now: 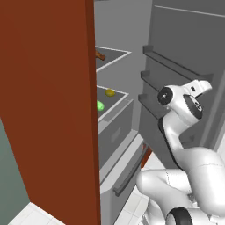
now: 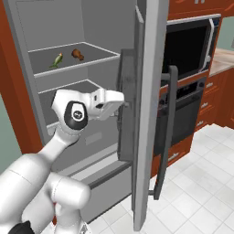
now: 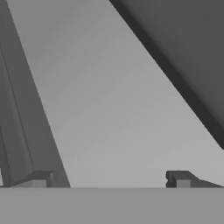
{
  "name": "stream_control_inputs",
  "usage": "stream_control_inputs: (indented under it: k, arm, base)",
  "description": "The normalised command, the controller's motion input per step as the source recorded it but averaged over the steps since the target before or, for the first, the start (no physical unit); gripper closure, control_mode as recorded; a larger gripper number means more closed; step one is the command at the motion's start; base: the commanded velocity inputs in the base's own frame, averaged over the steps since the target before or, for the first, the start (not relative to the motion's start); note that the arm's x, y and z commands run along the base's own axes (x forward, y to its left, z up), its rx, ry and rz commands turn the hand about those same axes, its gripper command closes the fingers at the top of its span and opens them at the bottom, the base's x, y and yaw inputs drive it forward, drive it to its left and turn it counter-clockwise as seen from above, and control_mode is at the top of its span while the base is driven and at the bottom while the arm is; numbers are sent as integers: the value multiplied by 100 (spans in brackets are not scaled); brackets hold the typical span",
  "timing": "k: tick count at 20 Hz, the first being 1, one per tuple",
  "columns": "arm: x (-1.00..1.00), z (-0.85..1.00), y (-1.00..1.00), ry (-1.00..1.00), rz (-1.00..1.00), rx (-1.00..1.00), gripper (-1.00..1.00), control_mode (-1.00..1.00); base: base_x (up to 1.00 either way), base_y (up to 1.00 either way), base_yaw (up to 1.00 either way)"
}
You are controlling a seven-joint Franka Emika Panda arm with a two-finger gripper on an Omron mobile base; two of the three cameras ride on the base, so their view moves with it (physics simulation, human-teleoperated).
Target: Gather the lemon and corn from the fridge and place them on a tray on the dining counter. Then gather the chicken drumstick and fish from the fridge and place them on the other tray.
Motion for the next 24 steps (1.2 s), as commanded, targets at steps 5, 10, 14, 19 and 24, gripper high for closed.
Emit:
stream_control_inputs:
  k: [5,10,14,19,24]
  arm:
    - [59,0,-50,5,-5,-1,-100,-100]
    - [65,0,-36,0,0,-2,-100,-100]
    - [63,0,-31,0,0,-3,-100,-100]
    - [66,0,-29,-5,0,-5,-100,-100]
    - [61,-4,-39,-8,0,-6,-100,-100]
  base:
    - [0,0,0]
    - [0,0,0]
    - [0,0,0]
    - [0,0,0]
    - [0,0,0]
